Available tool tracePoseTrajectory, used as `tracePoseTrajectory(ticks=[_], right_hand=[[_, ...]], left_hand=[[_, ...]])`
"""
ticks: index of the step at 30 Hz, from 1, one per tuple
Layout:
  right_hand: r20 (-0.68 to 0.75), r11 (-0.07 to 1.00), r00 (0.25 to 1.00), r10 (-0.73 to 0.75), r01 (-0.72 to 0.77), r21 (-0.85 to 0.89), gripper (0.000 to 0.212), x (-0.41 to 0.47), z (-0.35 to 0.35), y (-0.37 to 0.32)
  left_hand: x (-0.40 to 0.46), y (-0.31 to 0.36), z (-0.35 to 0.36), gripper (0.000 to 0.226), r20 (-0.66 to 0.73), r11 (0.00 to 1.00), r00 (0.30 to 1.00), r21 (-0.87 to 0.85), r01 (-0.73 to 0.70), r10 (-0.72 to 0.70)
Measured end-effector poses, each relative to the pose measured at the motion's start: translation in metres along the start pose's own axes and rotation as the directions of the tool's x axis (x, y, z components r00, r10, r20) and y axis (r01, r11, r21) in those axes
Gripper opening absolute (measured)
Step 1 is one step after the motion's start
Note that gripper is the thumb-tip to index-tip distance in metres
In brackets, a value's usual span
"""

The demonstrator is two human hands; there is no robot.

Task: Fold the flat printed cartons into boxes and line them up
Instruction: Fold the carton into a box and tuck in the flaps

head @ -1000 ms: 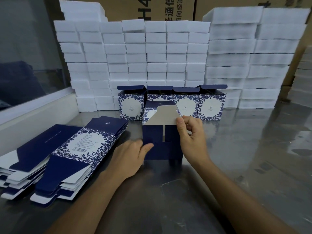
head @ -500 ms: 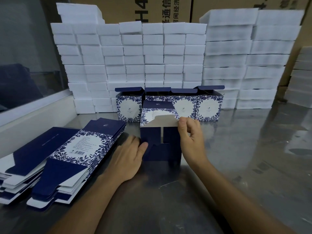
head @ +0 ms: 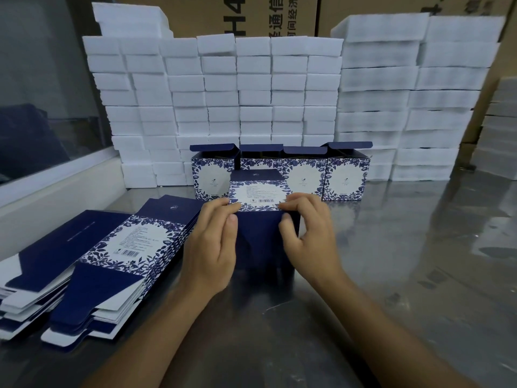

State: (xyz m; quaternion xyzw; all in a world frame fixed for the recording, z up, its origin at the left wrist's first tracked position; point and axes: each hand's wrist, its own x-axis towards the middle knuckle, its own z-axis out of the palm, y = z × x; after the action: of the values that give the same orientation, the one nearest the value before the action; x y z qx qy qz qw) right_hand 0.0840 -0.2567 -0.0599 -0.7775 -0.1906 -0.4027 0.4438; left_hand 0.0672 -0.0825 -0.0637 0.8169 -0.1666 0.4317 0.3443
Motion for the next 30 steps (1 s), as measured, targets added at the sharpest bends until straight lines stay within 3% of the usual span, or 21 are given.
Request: tracePoseTrajectory(ticks=[3,8,17,26,30], right_hand=[[0.003,0.979,0.994,-0.113,0.112,-0.171,0.011,-0.002,0.007,-0.008],[0.058,0.948,0.995,-0.081,0.095,-0.304,0.012,-0.007,0.021,-0.027],[0.108,0.957,0.994,0.000,0.031,-0.289,0.008,-0.001,0.026,-0.032],[0.028,0.967,0.985,-0.169,0.172,-0.188,0.007,0.004,0.012,-0.010],[-0.001,0.970,0.985,-0.172,0.169,-0.172,0.009,0.006,0.015,-0.011]], left_hand=[[0.001,0.004,0.003,0.026,-0.035,0.999,0.999,0.054,-0.002,0.004],[0.001,0.005,0.006,0.024,-0.068,0.998,0.997,0.056,0.025,-0.022],[0.004,0.006,0.009,0.021,-0.098,0.999,0.994,0.026,0.045,-0.042],[0.005,0.006,0.007,0.020,-0.100,0.999,0.994,0.010,0.033,-0.032],[0.004,0.005,0.006,0.020,-0.101,0.999,0.994,0.004,0.032,-0.031]])
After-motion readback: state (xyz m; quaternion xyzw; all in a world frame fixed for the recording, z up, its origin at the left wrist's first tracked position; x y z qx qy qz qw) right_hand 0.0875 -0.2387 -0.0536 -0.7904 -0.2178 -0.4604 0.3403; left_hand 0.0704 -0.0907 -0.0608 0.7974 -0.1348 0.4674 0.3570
